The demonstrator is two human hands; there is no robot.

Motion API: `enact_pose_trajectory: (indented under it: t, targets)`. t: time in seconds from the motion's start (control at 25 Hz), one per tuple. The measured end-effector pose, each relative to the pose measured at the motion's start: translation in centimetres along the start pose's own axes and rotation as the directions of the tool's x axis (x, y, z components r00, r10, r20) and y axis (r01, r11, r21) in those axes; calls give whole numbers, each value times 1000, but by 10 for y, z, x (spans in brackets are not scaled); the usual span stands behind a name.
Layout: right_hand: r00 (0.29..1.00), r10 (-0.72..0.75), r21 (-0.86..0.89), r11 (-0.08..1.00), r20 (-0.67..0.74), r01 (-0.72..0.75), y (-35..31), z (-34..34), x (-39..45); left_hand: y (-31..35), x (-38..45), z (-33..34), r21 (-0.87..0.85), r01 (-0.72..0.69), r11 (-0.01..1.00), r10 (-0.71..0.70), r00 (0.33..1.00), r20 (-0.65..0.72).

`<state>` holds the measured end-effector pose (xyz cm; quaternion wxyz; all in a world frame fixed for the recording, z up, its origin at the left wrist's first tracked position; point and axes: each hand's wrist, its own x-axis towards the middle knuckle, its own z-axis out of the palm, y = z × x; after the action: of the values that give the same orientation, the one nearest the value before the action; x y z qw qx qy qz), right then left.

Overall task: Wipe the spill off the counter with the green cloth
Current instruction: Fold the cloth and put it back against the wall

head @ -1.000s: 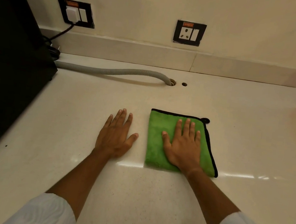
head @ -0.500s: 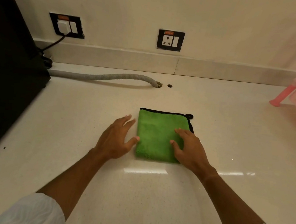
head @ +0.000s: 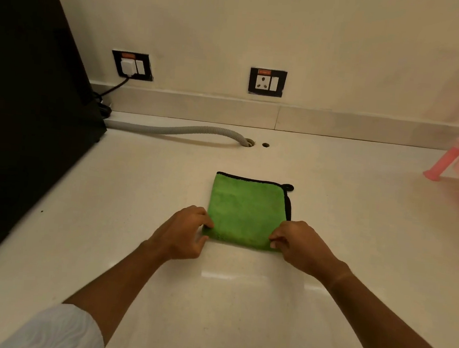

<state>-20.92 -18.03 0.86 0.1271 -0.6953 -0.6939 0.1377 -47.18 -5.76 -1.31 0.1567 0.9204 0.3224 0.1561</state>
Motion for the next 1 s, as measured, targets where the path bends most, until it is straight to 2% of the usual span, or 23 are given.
enact_pose_trajectory:
  t: [0.2,0.44,0.64,0.76,1.0]
  targets:
    - [995,-39,-116,992,95,50,7,-5,-4,12,7,-5,112,38,993,-49,994,98]
    - [995,-54,-194,978,89,70,9,-6,-5,17,17,-9,175,128,976,-163,966,203]
    - [996,-70,-245,966,60,83,8,-2,-3,16,19,-8,156,156,975,-185,963,195]
    - [995,-78,-233,968,65,92,11,-6,3,16,21,-10,121,164,979,-184,967,177]
    - [995,-72,-64,995,64,76,3,-39,7,18,30,-30,18,222,975,-222,964,147]
